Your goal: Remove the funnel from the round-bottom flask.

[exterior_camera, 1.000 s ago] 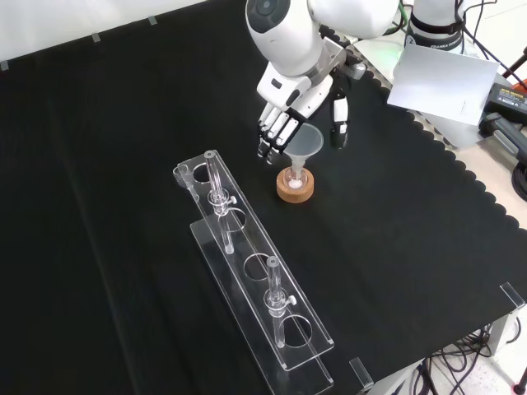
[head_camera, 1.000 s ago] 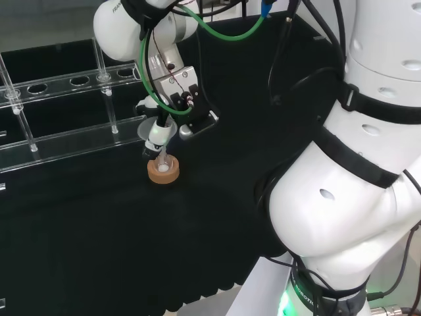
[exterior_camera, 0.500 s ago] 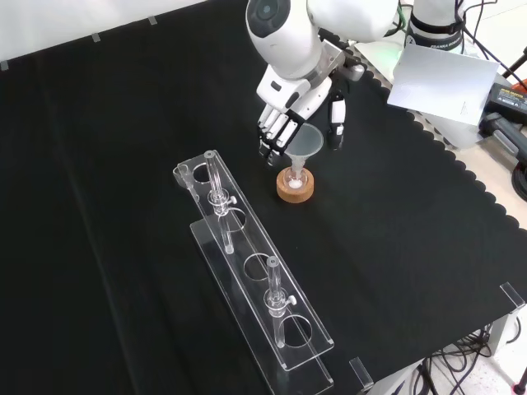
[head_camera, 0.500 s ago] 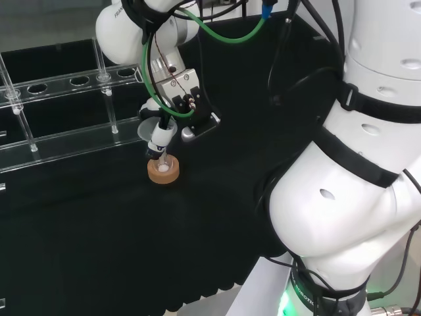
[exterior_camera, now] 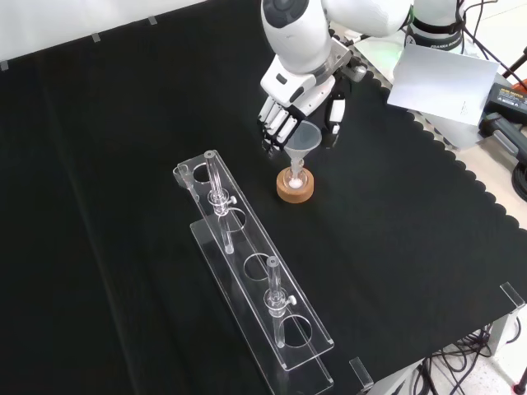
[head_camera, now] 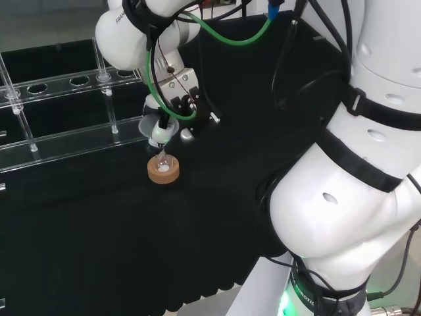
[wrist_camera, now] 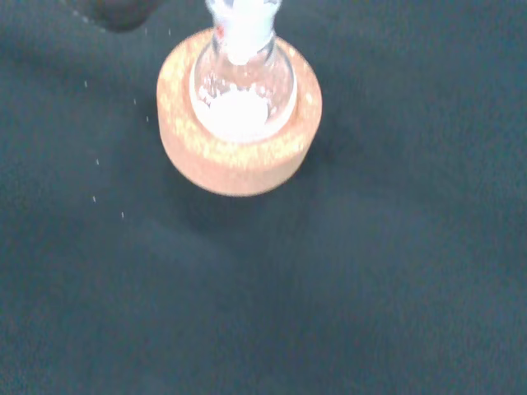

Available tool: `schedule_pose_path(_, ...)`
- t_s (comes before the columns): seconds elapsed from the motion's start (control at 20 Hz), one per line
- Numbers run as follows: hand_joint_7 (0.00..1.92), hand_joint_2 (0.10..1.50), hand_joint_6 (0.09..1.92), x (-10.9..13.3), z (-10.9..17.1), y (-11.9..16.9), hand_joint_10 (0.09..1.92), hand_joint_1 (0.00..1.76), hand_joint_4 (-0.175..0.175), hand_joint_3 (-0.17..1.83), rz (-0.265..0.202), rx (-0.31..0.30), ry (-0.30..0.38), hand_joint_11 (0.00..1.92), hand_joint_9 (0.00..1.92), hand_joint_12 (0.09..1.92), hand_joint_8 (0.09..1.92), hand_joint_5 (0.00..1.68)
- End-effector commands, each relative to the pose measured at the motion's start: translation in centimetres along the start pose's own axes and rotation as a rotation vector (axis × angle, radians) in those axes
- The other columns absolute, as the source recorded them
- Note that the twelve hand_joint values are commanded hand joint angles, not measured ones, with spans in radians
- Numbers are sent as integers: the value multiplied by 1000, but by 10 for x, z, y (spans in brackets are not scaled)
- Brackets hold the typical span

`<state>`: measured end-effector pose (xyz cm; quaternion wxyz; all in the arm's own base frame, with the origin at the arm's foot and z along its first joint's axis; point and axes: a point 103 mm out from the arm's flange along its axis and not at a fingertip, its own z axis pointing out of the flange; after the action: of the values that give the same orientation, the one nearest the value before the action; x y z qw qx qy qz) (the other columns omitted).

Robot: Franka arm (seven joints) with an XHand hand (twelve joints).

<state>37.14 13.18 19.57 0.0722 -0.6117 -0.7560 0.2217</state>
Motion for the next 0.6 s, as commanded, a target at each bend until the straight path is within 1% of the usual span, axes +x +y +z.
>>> schedule_pose_path(0.05,283,1072,87,2,-7,-2,595,811,-22,-175,-3,4,-28,516,584,1334,665,539)
schedule_pose_path(0.35,310,1080,87,1,-15,-8,560,821,-25,-175,5,51,-38,570,665,1298,667,560)
schedule_pose_path(0.6,316,1081,87,-2,-27,-20,552,822,-27,-175,20,40,-47,577,679,1293,667,559)
